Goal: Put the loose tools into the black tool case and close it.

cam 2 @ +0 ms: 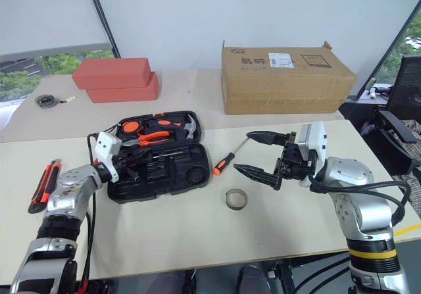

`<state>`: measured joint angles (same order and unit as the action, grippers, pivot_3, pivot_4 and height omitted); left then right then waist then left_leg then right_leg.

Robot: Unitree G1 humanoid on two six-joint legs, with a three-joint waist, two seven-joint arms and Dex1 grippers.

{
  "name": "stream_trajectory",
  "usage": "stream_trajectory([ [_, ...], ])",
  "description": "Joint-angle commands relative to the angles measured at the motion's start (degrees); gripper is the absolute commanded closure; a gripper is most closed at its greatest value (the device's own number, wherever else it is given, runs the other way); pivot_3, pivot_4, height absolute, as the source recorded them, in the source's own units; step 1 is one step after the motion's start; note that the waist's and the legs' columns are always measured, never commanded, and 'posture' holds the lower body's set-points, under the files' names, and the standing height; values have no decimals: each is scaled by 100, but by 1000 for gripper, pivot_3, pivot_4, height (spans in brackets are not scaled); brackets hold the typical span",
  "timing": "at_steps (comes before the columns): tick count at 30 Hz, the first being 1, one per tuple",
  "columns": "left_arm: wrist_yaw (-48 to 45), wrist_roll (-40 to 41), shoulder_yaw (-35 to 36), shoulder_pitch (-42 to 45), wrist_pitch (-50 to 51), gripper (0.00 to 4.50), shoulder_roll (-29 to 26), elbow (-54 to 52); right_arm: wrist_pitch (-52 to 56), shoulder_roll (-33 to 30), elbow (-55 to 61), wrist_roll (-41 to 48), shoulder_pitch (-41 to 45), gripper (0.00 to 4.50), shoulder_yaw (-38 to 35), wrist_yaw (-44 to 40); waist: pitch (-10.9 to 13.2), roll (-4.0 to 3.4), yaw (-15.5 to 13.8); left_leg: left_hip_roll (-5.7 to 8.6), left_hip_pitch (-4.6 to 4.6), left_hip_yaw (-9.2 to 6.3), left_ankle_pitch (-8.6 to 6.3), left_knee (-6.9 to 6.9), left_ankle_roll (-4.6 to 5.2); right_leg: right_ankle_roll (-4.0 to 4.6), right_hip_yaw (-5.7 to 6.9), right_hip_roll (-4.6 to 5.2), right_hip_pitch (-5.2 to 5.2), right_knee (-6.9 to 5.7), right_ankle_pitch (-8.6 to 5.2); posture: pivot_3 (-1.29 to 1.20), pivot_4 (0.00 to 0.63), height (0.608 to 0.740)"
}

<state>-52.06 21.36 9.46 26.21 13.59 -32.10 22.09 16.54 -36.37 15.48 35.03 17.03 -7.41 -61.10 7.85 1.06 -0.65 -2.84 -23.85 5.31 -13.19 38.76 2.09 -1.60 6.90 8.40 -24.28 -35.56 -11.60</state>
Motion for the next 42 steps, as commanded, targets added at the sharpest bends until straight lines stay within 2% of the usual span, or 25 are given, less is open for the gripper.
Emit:
stream_trajectory([
  [1,-255,638,544,48,532,4423,-483,-878,-114,28,122,-35,54,0,19,51,12,12,0,-2,-2,-4,-1,0,-1,-1,2,0,1,4,-1,0,150,713],
  [6,-478,939,948,-1,808,4423,-1057,-1194,-240,80,-5,-385,52,0,236,160,15,11,-6,-1,-4,-1,-6,-5,3,-28,1,1,12,47,-16,0,150,713],
  [9,-629,777,1120,-100,662,4423,-1540,-1049,-302,155,-47,-611,55,0,405,252,20,13,-3,-2,-6,-1,-7,-5,3,-28,1,1,10,46,-16,0,150,713],
  [13,-656,718,1246,-175,565,4423,-1814,-804,-472,221,-200,-770,45,0,508,221,30,3,-3,-2,-5,3,-8,-11,-1,-28,0,-1,5,46,-17,0,150,713],
  [18,-642,685,1294,-211,481,4423,-1854,-502,-680,256,-378,-1020,-6,0,620,249,33,3,-20,0,-5,2,-8,-10,-1,-28,1,-1,8,47,-17,0,150,713],
  [31,-501,-184,698,105,-437,4423,-1685,620,-944,274,-447,-1149,-367,0,509,330,36,8,-5,1,-5,11,-7,-8,-2,-27,1,-3,8,44,-16,0,150,713],
  [37,-1331,386,890,-31,-226,4423,-1768,300,-764,198,-267,-1371,-562,0,578,638,36,9,-5,1,-6,13,-8,-8,-1,-26,-1,-2,8,44,-15,0,150,713],
  [41,-2344,1088,962,-556,829,4423,-2236,-520,-427,313,-74,-1864,-574,0,926,1218,37,9,58,-5,-5,18,-10,-9,-6,-27,-1,-3,2,40,-16,0,150,713],
  [42,-2517,1201,978,-702,994,4182,-2371,-733,-397,348,-64,-1957,-543,0,997,1318,38,8,62,-7,-5,17,-11,-9,-7,-27,-1,-4,-1,38,-16,0,150,713],
])
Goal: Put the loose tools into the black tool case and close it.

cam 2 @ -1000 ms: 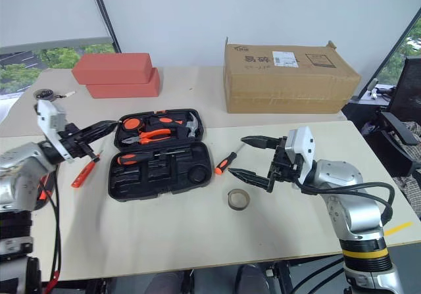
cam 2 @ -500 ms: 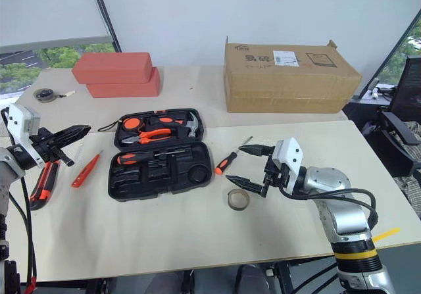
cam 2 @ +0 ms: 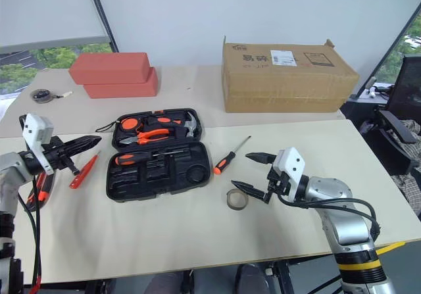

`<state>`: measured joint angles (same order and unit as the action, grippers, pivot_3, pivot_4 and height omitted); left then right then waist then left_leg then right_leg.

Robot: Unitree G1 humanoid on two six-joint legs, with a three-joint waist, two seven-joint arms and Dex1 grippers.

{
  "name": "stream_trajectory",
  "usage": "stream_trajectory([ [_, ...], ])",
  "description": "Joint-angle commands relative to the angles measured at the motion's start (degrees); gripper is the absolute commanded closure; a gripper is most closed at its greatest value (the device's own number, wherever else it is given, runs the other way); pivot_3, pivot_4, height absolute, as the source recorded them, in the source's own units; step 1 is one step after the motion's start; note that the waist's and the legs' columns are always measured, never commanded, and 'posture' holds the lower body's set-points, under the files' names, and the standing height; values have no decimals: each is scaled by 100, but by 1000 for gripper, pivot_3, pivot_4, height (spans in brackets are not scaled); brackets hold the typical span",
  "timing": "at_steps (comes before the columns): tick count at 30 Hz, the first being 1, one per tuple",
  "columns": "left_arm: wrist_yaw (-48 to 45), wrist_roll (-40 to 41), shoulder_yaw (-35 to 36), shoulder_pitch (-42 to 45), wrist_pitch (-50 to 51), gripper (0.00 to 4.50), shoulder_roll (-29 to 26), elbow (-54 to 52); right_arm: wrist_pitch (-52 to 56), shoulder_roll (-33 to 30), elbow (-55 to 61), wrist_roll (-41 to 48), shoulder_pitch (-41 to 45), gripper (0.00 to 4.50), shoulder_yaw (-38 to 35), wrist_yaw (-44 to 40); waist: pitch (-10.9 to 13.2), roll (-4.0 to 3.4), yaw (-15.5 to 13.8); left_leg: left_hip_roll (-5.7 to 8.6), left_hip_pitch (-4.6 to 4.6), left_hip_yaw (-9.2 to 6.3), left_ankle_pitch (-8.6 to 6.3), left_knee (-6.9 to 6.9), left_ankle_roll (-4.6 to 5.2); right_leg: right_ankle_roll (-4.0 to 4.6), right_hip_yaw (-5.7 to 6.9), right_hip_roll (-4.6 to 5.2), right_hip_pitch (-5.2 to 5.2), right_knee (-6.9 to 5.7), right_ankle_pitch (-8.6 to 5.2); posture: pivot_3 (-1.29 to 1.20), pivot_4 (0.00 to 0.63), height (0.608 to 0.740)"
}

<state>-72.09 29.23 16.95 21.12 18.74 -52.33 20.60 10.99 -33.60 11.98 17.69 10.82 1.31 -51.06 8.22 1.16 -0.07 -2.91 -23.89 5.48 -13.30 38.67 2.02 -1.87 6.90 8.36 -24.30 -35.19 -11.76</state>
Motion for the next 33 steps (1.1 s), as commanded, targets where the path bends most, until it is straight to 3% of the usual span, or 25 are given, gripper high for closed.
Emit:
stream_trajectory([
  [1,-721,535,245,-345,664,3903,-501,-810,286,161,336,-297,107,0,201,481,3,-4,5,0,1,-2,0,0,0,0,0,0,0,-2,-1,0,150,713],
  [3,-1068,764,316,-614,947,3384,-760,-1232,690,382,473,-457,185,0,364,899,4,-6,10,-4,1,-4,1,0,-2,1,0,-1,-3,-3,-2,0,150,713],
  [8,-1539,1217,526,-841,1380,1376,-1156,-1981,2089,932,687,-780,537,0,714,1869,8,-13,-15,-5,2,-11,1,2,-4,19,-3,1,-9,2,-11,0,150,713],
  [12,-1933,1303,644,-1129,1417,53,-1465,-2471,3162,1625,865,-780,828,0,706,2675,10,-15,-39,-3,3,-11,1,3,-4,35,-5,1,-19,5,-20,0,150,713],
  [22,-1938,1307,776,-1144,1225,53,-1495,-3080,5152,2552,689,-1121,1618,0,510,4177,14,-22,-31,4,-22,-14,6,-1,-10,12,-2,-12,-18,0,-5,0,150,713],
  [33,-1589,1290,835,-1071,887,53,-1200,-3154,4835,2914,-158,-1507,1641,0,711,4766,19,-32,52,3,-15,-25,12,-3,-19,11,-3,-21,-6,0,-6,0,150,713],
])
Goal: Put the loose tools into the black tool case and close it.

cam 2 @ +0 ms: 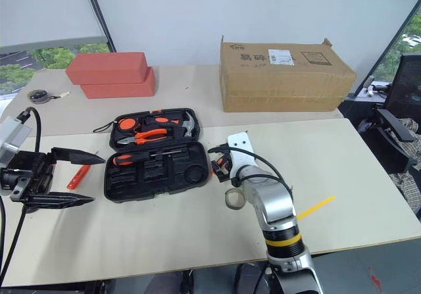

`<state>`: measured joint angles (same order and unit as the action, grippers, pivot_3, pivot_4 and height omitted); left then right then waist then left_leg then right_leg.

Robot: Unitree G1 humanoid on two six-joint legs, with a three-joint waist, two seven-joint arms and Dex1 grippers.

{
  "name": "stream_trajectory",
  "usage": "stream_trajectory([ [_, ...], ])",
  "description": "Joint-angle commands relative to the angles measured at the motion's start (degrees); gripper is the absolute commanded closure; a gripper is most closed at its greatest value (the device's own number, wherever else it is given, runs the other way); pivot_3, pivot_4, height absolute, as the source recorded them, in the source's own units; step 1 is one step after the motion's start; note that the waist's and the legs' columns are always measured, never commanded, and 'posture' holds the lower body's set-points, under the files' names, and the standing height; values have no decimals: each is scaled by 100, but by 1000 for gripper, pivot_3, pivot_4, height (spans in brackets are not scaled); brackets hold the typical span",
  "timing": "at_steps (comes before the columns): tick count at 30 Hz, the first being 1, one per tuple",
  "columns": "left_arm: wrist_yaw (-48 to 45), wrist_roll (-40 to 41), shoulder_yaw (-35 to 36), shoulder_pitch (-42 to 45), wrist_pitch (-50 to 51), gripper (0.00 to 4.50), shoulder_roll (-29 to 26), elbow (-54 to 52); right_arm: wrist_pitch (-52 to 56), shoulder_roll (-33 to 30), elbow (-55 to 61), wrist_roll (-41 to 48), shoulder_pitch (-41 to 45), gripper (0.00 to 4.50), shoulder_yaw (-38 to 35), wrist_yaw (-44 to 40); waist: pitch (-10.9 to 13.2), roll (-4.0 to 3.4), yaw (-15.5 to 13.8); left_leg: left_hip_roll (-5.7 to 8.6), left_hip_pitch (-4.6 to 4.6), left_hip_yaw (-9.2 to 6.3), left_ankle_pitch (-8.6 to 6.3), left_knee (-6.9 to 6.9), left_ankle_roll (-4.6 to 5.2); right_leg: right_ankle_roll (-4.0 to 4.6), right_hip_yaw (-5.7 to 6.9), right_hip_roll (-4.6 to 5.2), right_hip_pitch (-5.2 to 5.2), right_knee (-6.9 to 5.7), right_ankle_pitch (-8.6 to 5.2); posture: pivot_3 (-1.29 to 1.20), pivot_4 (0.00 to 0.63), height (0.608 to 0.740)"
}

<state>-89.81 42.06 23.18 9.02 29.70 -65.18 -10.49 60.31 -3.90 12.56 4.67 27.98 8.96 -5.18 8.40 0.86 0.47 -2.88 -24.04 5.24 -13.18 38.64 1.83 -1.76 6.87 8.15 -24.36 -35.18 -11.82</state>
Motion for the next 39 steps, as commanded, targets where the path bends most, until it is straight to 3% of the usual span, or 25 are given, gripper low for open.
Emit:
stream_trajectory([
  [1,227,3,217,152,-238,53,112,-40,-124,-50,-236,-206,-86,0,-65,199,3,-4,-5,0,2,-4,0,0,0,0,0,-2,1,1,0,0,150,713],
  [3,280,-55,189,148,-320,53,140,-10,-140,9,-279,-159,-95,0,-136,230,7,-12,-4,-1,5,-13,2,3,-3,0,-3,-12,1,6,0,0,150,713],
  [7,429,-146,180,157,-452,0,207,34,-76,242,-331,-34,-75,1019,-403,323,12,-20,-7,-4,13,-23,4,5,-7,0,-13,-25,6,4,0,0,150,713],
  [16,674,-255,101,322,-712,0,295,156,52,684,-761,173,90,4122,-954,415,13,-21,6,-7,22,-28,9,5,-14,2,-83,-68,6,4,0,0,150,713],
  [19,722,-258,56,360,-739,0,345,143,-11,549,-866,98,112,4476,-827,322,12,-20,34,-8,27,-25,8,5,-14,3,-94,-73,7,4,0,0,150,713],
  [24,787,-319,2,389,-802,0,431,157,-219,103,-772,-63,164,4476,-425,61,9,-15,38,-7,29,-20,8,-5,-13,4,-105,-75,3,4,-2,0,150,713],
  [27,826,-330,-8,369,-832,0,451,145,-338,-72,-572,-136,221,3772,-347,-6,-4,8,48,-6,22,-8,11,-25,-14,6,-116,-77,3,4,-1,0,150,713],
  [33,871,-325,20,356,-817,0,458,125,-379,-297,73,-176,464,1723,-470,-8,-4,11,86,-6,22,4,17,-61,-25,23,-126,-83,-15,4,8,0,150,713],
  [37,878,-333,2,359,-811,0,457,138,102,-92,489,86,634,284,-552,-59,-4,11,77,-6,21,6,18,-67,-26,22,-126,-83,-19,6,7,0,150,713],
  [39,879,-347,-37,389,-820,0,464,165,287,91,565,156,638,26,-533,-56,-4,11,73,-6,21,6,18,-67,-26,21,-125,-83,-18,6,6,0,150,713],
])
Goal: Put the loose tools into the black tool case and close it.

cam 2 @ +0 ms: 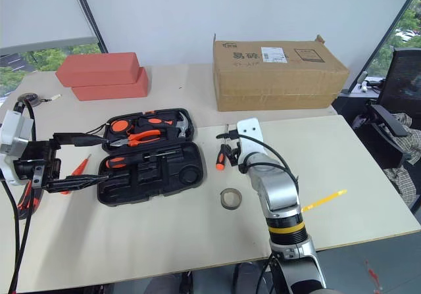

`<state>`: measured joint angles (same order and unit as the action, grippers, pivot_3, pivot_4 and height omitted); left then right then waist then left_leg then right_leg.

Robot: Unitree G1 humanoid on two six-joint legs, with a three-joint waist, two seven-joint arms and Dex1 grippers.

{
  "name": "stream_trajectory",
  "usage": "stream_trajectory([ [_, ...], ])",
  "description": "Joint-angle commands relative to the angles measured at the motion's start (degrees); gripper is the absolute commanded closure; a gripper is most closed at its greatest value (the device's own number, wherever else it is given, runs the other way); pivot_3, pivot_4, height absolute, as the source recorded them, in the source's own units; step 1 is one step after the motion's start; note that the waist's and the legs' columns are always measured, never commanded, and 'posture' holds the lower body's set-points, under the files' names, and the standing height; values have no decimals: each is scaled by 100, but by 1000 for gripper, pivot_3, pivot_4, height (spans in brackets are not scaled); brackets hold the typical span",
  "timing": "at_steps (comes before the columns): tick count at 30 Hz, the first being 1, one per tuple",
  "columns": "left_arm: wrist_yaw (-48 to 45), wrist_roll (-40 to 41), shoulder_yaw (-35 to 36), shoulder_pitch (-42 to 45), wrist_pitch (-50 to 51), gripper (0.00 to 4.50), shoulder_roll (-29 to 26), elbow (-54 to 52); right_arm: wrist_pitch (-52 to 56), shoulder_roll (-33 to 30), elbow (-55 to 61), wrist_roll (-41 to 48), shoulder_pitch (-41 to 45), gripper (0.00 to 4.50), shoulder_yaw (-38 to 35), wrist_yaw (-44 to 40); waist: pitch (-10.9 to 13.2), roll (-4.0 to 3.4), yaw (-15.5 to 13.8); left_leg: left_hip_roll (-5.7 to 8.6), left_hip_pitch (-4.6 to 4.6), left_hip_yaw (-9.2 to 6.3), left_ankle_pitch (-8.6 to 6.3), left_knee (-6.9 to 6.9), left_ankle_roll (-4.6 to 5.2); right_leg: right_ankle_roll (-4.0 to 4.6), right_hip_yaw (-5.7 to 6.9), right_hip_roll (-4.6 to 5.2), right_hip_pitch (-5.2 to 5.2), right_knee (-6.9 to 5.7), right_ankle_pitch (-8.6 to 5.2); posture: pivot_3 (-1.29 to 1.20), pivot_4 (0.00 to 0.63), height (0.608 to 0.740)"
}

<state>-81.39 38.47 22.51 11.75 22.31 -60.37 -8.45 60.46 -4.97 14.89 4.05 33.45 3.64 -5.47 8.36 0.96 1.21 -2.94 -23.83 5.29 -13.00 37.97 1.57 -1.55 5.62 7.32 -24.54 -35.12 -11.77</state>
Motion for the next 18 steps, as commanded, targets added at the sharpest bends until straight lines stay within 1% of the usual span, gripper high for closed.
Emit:
stream_trajectory([
  [1,39,11,11,137,-80,0,-14,-35,260,233,303,181,29,26,82,-7,0,0,-2,0,0,0,0,0,0,0,0,0,0,0,0,0,150,713],
  [4,38,16,-38,204,-70,0,-12,-15,177,314,113,61,-152,26,379,66,1,-1,-8,0,0,0,1,0,-1,0,0,0,1,0,0,0,150,713],
  [9,38,1,-96,292,-76,0,-20,24,7,455,-350,-54,-436,26,556,215,1,-1,-21,2,0,1,2,0,-3,1,0,0,3,1,0,0,150,713],
  [15,41,-5,-109,312,-68,0,-23,18,-243,249,-637,-225,-574,26,610,215,0,0,-15,1,2,0,4,0,-6,0,0,-1,3,0,-1,0,150,713],
  [16,45,0,-109,307,-62,0,-22,6,-283,224,-658,-227,-589,529,608,210,0,0,-18,1,3,0,5,0,-7,-4,-1,-1,3,-1,-3,0,150,713],
  [18,51,4,-107,302,-54,0,-22,-6,-341,203,-671,-228,-599,1034,613,216,0,0,-30,1,3,-2,7,0,-9,-15,0,-1,5,-1,-9,0,150,713],
])
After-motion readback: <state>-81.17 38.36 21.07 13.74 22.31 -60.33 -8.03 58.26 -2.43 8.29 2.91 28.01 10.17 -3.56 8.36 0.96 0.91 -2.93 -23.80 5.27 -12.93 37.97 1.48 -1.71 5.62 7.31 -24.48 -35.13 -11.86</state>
